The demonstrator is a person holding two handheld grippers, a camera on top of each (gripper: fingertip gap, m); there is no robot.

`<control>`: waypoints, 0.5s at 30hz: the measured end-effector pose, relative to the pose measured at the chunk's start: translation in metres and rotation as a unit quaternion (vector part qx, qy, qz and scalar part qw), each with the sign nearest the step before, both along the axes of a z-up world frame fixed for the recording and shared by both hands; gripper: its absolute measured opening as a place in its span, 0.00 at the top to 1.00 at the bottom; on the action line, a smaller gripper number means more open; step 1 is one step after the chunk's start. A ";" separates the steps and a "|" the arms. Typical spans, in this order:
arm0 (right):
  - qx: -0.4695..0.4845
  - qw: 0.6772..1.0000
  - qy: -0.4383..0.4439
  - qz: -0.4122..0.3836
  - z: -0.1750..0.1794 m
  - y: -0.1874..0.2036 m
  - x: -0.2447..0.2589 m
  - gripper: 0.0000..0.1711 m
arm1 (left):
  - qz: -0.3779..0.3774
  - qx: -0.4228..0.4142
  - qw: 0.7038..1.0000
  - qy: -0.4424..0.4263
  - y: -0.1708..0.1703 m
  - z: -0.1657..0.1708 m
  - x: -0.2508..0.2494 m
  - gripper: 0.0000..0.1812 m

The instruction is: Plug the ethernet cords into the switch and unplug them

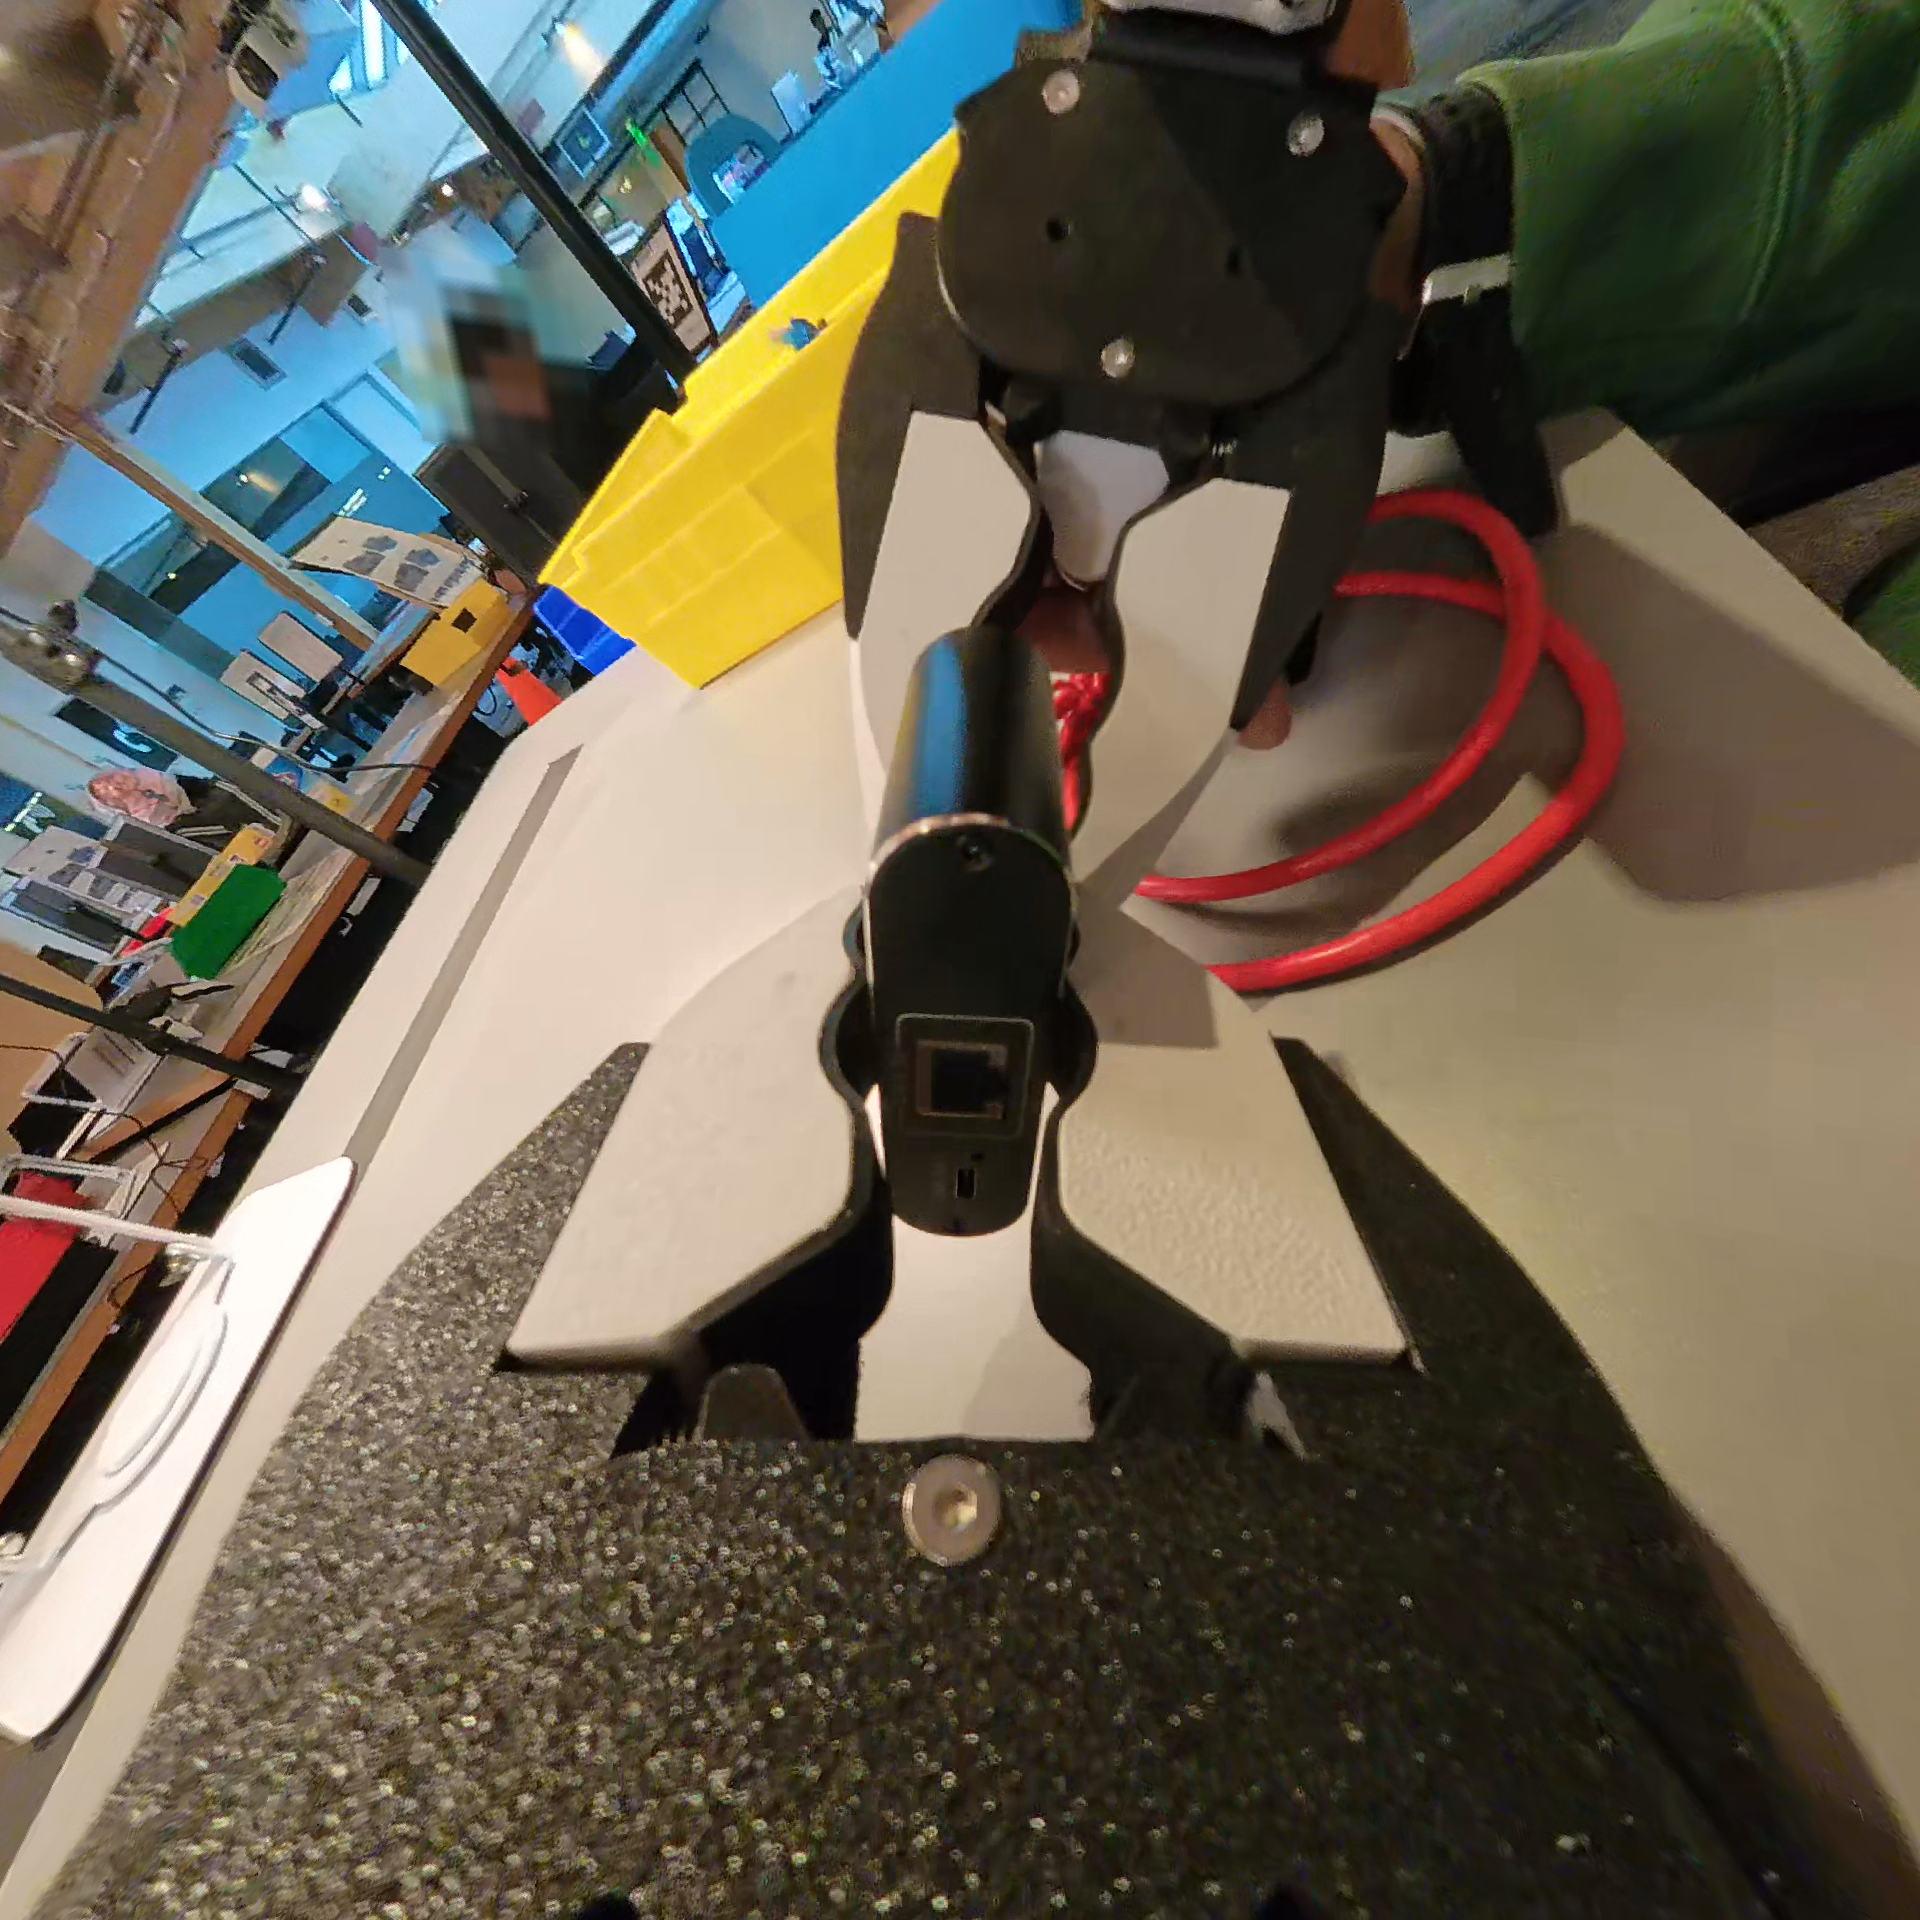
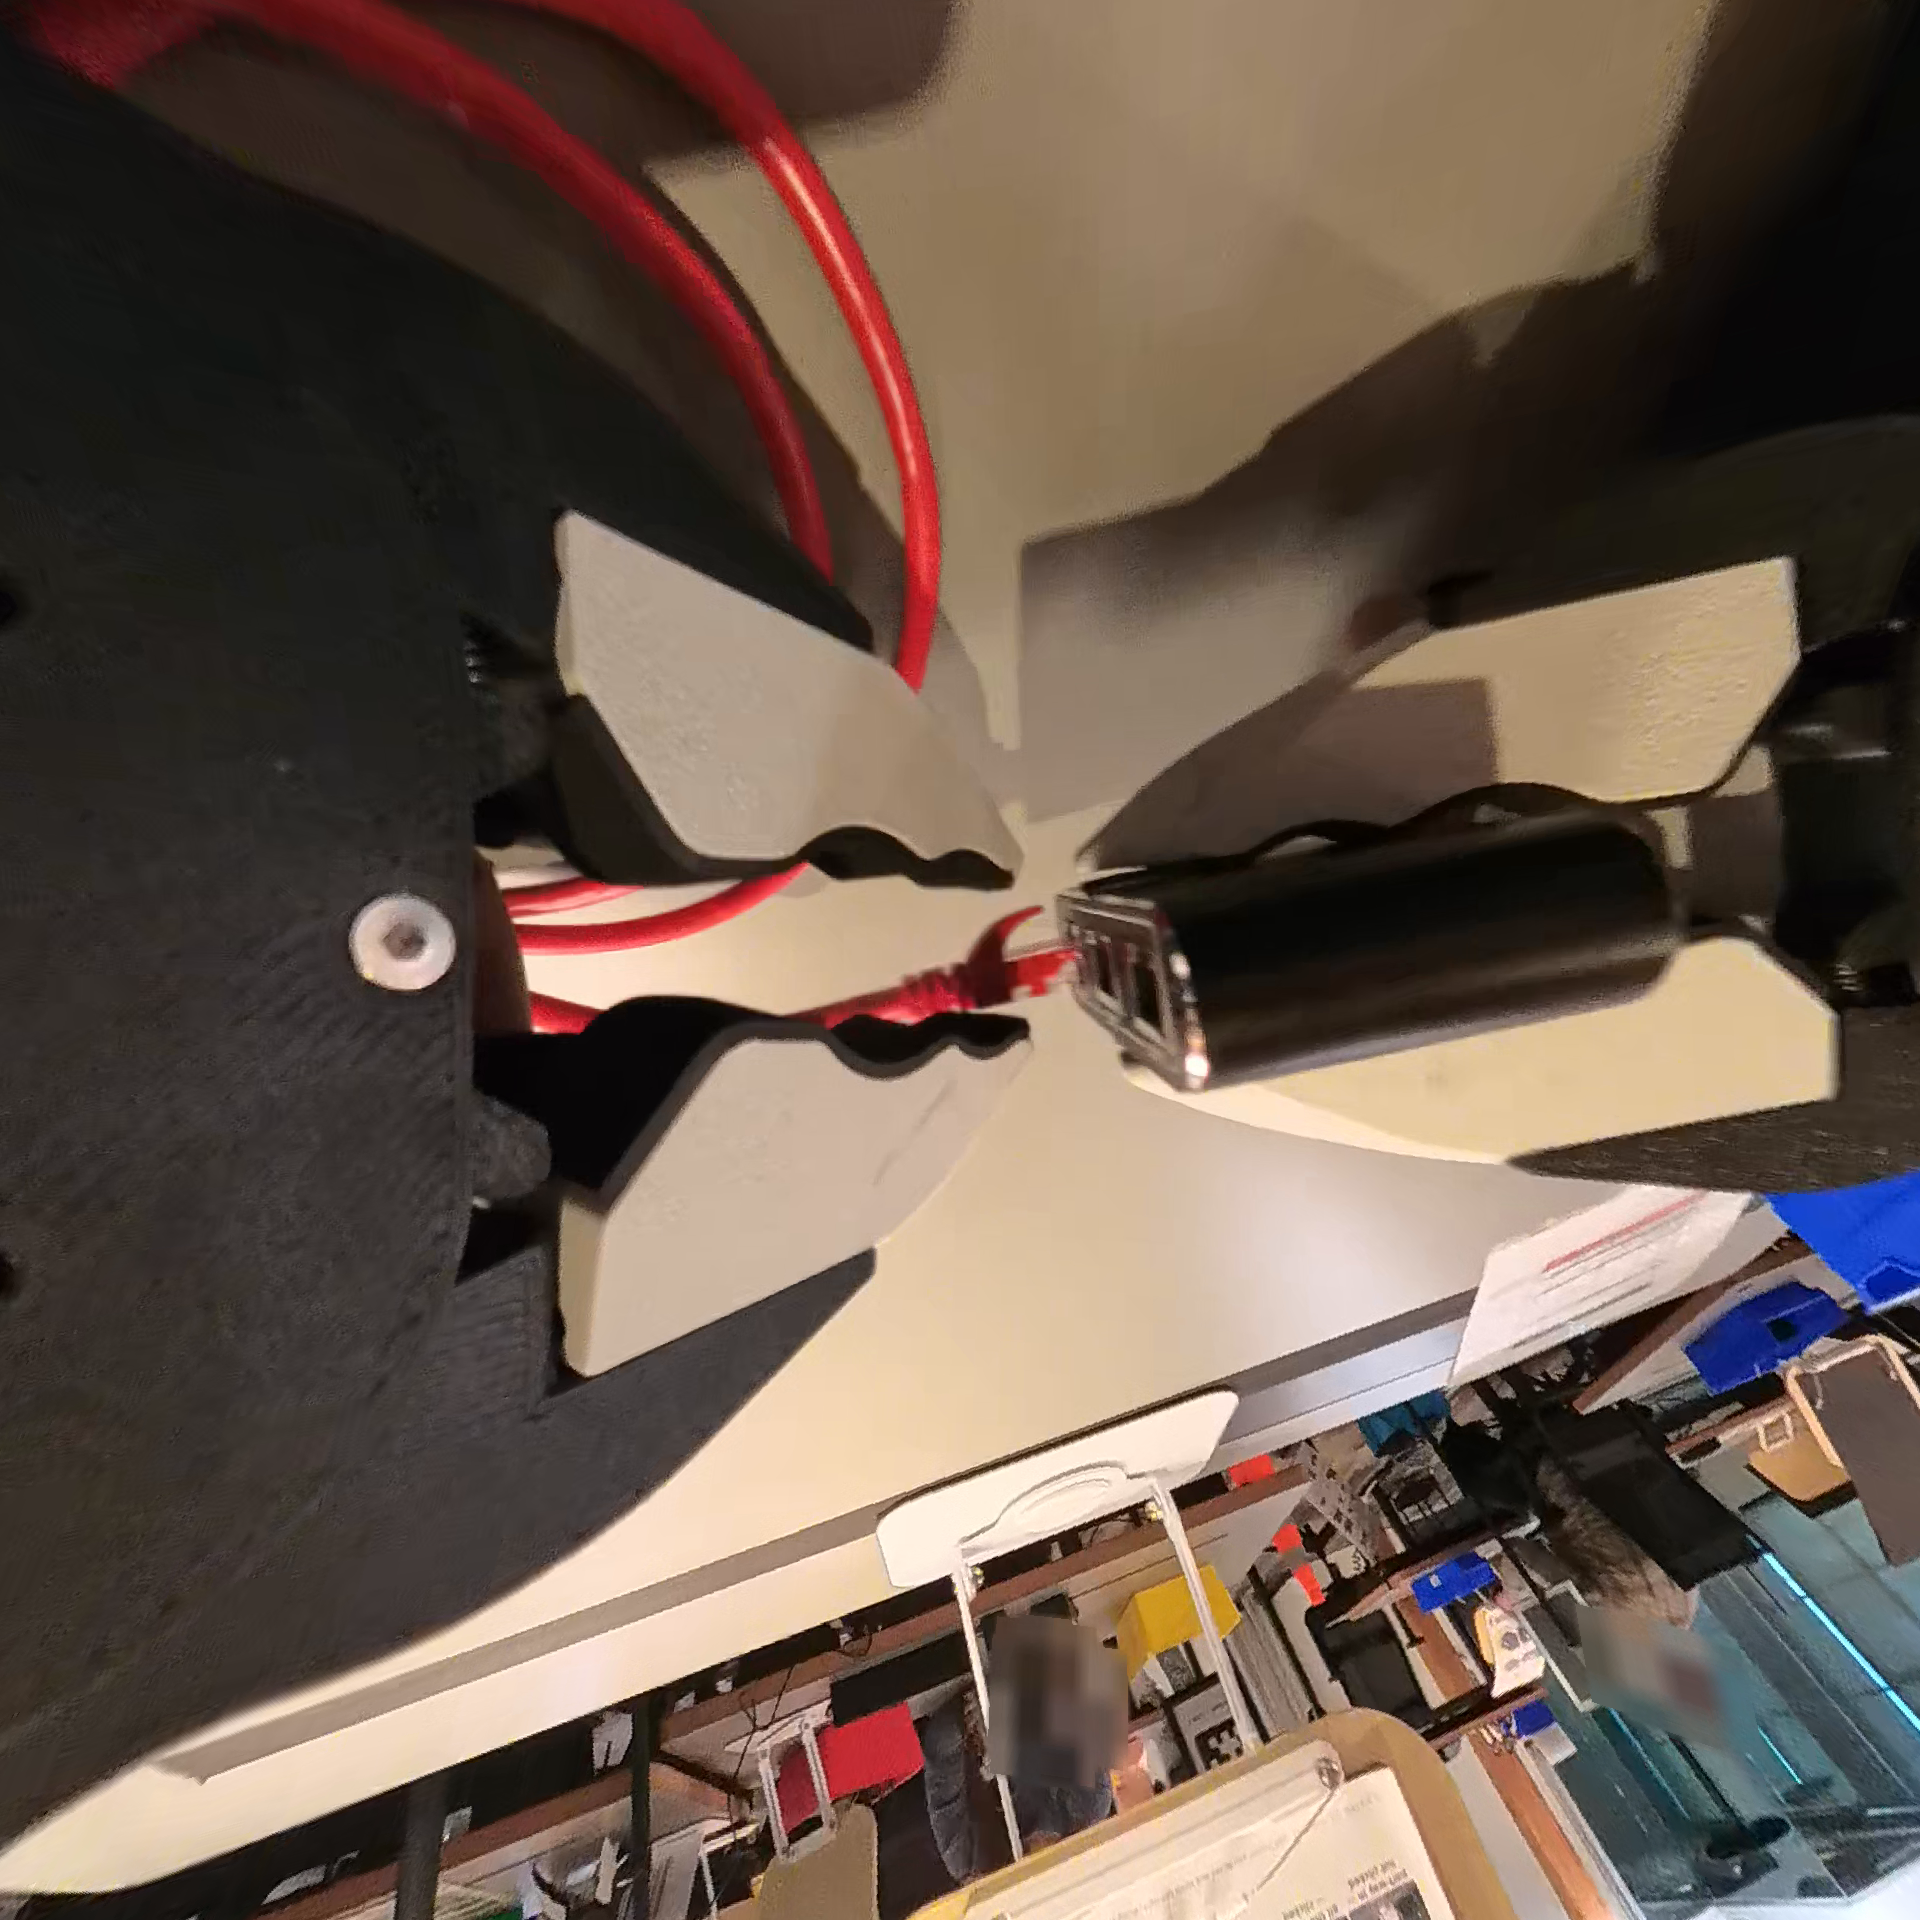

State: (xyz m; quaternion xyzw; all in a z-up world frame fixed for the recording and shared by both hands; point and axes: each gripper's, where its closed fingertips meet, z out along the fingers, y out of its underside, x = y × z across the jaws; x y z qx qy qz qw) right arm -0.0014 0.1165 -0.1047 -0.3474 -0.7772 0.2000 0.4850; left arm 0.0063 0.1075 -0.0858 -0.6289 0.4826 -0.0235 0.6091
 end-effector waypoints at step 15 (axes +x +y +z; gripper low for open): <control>0.020 0.999 0.026 0.002 0.004 -0.002 -0.002 0.87 | -0.018 0.009 1.000 -0.015 -0.004 0.004 0.005 0.85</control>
